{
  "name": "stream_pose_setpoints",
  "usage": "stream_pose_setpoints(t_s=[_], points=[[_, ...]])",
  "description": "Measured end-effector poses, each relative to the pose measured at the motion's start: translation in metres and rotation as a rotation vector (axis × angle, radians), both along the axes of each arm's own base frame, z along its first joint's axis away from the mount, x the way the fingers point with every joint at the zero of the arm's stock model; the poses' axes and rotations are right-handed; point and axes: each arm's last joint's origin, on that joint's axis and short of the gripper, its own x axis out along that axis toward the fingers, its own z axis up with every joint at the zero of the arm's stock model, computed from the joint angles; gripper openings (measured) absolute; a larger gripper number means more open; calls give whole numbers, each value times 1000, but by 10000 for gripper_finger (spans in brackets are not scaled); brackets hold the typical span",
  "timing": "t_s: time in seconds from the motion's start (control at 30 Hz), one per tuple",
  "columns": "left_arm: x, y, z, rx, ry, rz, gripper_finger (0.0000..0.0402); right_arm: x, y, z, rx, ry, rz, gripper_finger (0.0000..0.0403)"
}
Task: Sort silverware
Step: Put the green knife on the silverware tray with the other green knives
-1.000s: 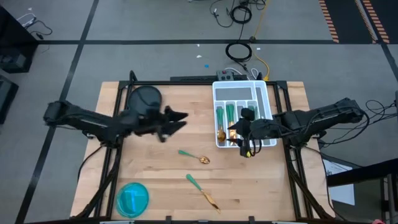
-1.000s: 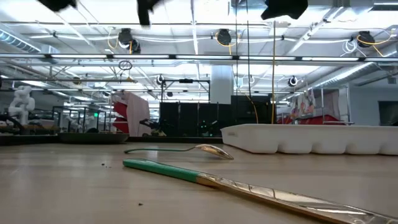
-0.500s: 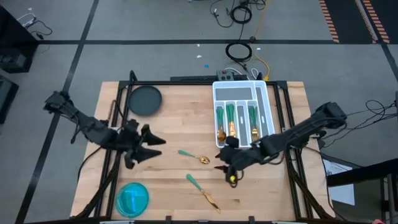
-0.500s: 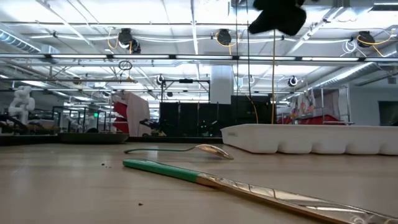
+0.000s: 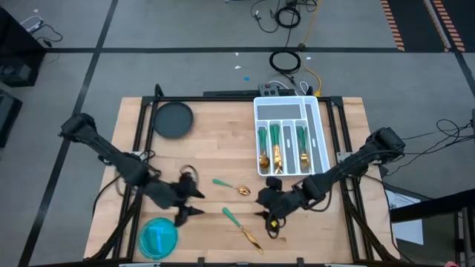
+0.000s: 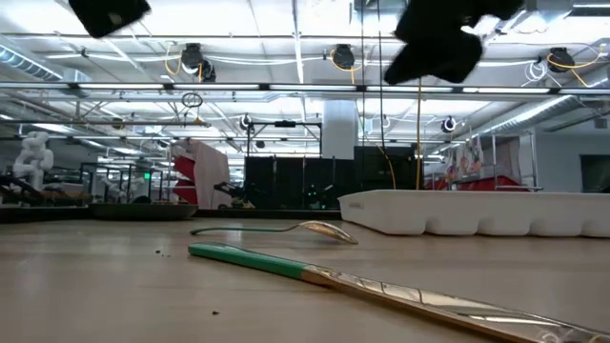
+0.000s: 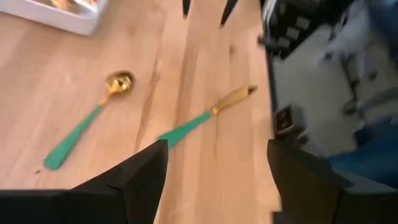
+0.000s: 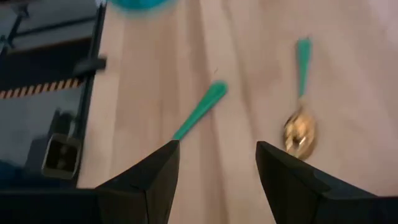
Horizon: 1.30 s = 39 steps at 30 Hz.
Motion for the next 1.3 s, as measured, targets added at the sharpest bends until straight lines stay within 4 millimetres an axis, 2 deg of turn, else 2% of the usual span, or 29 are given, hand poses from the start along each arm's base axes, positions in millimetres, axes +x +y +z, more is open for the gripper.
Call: stream_pose_setpoints(t_s=[0.17, 0.4, 0.63, 0.9, 1.3], points=[[38, -9, -36, 114, 109, -81, 280, -19, 16, -2, -3, 86, 28, 206], [92, -25, -54, 358, 103, -252, 280, -55, 34, 17, 33, 120, 67, 206], [132, -31, -63, 442, 81, -411, 280, -85, 44, 24, -3, 156, 75, 206], [152, -32, -93, 471, 87, -550, 280, -104, 57, 21, 10, 214, 80, 206], [168, -39, -121, 445, 15, -620, 280, -106, 59, 21, 42, 218, 49, 206]])
